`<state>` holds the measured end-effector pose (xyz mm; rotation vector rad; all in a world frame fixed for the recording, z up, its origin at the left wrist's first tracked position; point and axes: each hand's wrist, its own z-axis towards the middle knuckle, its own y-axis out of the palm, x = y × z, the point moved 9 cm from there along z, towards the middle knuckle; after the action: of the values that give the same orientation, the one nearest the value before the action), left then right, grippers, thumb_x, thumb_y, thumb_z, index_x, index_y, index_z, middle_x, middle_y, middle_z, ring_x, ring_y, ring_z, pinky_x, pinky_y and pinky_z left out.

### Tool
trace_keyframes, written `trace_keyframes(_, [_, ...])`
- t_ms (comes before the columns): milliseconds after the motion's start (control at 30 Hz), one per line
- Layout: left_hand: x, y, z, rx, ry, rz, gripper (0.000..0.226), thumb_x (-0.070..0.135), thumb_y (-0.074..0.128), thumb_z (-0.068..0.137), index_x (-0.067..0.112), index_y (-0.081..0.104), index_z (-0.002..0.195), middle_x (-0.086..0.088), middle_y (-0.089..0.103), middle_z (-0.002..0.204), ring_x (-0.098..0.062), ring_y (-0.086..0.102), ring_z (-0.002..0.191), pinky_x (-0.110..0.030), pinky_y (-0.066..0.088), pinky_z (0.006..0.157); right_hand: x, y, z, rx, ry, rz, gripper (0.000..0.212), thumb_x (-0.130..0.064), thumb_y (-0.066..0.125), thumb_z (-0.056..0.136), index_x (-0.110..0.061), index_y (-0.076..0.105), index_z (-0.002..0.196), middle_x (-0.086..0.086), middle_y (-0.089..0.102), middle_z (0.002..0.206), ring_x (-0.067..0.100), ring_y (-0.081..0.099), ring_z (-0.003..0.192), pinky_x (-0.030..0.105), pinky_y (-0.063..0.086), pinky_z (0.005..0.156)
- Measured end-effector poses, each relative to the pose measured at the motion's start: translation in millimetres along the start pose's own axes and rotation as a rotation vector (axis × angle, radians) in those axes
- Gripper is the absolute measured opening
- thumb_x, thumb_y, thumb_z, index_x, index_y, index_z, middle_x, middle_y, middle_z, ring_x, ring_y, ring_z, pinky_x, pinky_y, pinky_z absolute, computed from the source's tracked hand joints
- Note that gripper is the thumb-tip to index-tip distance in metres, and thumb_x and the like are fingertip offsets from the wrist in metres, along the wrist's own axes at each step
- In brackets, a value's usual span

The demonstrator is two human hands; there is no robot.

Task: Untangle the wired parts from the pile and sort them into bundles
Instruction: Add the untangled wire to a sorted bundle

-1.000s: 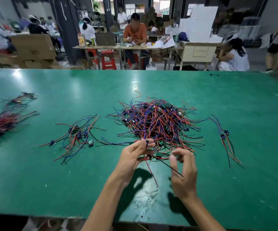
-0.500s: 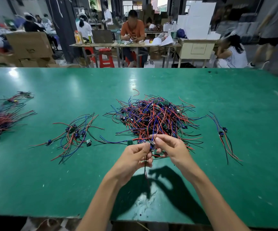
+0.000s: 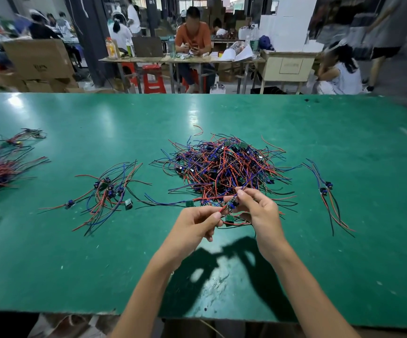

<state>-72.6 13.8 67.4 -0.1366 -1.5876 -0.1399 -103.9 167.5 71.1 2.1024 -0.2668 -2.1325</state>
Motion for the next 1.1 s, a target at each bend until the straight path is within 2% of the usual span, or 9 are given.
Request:
trace_keyframes(100, [0.7,-7.8,1.0,0.025,0.016,0.157,0.021,0.003,0.059,0.099,0.015,0.072,0.11,0.002,0.068,0.075,-0.01,0.058,0.056,-0.022,0.052,0.059,1.6,1.2,2.0,0.02,0.008,0.041,0.006,-0.015,0.061,0.1,-0.013,0.066,0.102,0.01,0.079,0.09,0.015,0.07,0.066,0.019,0.053,0.059])
trace_keyframes(233, [-2.3,-20.5,0.1,0.063,-0.012,0.435,0.028,0.001,0.072,0.089,0.024,0.074,0.104,-0.002,0.07,0.079,-0.015,0.071,0.062,-0.039,0.063,0.071,6.5,-0.3,0.7,0.054,0.001,0.042,0.006,-0.01,0.061,0.1,-0.008,0.064,0.104,0.011,0.078,0.083,0.015,0.073,0.063,0.021,0.055,0.055])
trace_keyframes(333, [-14.7,-9.7,-2.4,-0.082,-0.148,0.249,0.035,0.007,0.079,0.084,0.017,0.07,0.116,-0.004,0.072,0.092,-0.022,0.075,0.08,-0.04,0.062,0.081,8.9,-2.0,-1.7,0.028,0.001,-0.038,0.009,-0.01,0.064,0.098,-0.005,0.066,0.105,0.012,0.078,0.08,0.018,0.074,0.063,0.021,0.054,0.054])
trace_keyframes(433, [-13.2,12.3,-6.8,-0.211,-0.195,-0.025,0.029,0.032,0.064,0.098,0.014,0.07,0.119,-0.008,0.076,0.109,-0.027,0.075,0.096,-0.034,0.06,0.087,8.2,-1.7,-3.2,-0.014,-0.005,-0.131,0.007,-0.011,0.068,0.095,-0.006,0.071,0.099,0.008,0.077,0.074,0.011,0.069,0.058,0.018,0.051,0.053])
trace_keyframes(500, [-12.6,15.7,-5.1,-0.155,-0.2,-0.092,0.034,0.039,0.054,0.102,0.014,0.072,0.115,-0.008,0.077,0.108,-0.026,0.075,0.092,-0.03,0.06,0.082,6.6,-3.2,-5.0,-0.009,-0.028,-0.19,0.003,-0.013,0.072,0.093,-0.013,0.074,0.092,0.001,0.076,0.068,0.004,0.063,0.054,0.017,0.047,0.049])
trace_keyframes(600, [-14.3,17.7,-1.0,-0.048,-0.178,-0.105,0.031,0.037,0.057,0.1,0.012,0.075,0.11,-0.005,0.078,0.104,-0.021,0.074,0.075,-0.025,0.059,0.07,6.8,-3.1,-10.3,-0.008,-0.059,-0.214,0.01,-0.015,0.075,0.091,-0.02,0.077,0.083,-0.004,0.074,0.067,0.001,0.062,0.053,0.015,0.046,0.048])
trace_keyframes(733, [-10.4,24.3,0.6,-0.011,-0.103,-0.12,0.023,0.024,0.06,0.1,0.01,0.078,0.099,-0.006,0.077,0.096,-0.015,0.064,0.06,-0.022,0.054,0.061,16.8,-7.0,-16.3,0.079,-0.069,-0.191,0.007,-0.02,0.073,0.092,-0.02,0.079,0.089,-0.003,0.077,0.084,0.012,0.069,0.072,0.028,0.058,0.07])
trace_keyframes(867, [-7.9,27.4,1.8,0.027,-0.102,-0.128,0.023,0.018,0.059,0.1,0.014,0.077,0.087,-0.005,0.069,0.078,-0.017,0.058,0.05,-0.022,0.049,0.053,23.9,5.2,-25.7,0.08,-0.043,-0.085,0.023,-0.014,0.059,0.101,-0.018,0.08,0.093,-0.002,0.076,0.082,0.005,0.059,0.061,0.019,0.048,0.048])
trace_keyframes(1100, [-5.8,25.3,0.8,0.116,-0.102,-0.156,0.025,0.015,0.062,0.094,0.011,0.075,0.073,-0.006,0.063,0.064,-0.018,0.06,0.046,-0.026,0.053,0.049,17.3,11.4,-33.0,0.2,-0.053,-0.043,0.026,-0.01,0.056,0.101,-0.016,0.077,0.086,-0.002,0.067,0.066,0.009,0.049,0.047,0.022,0.039,0.037])
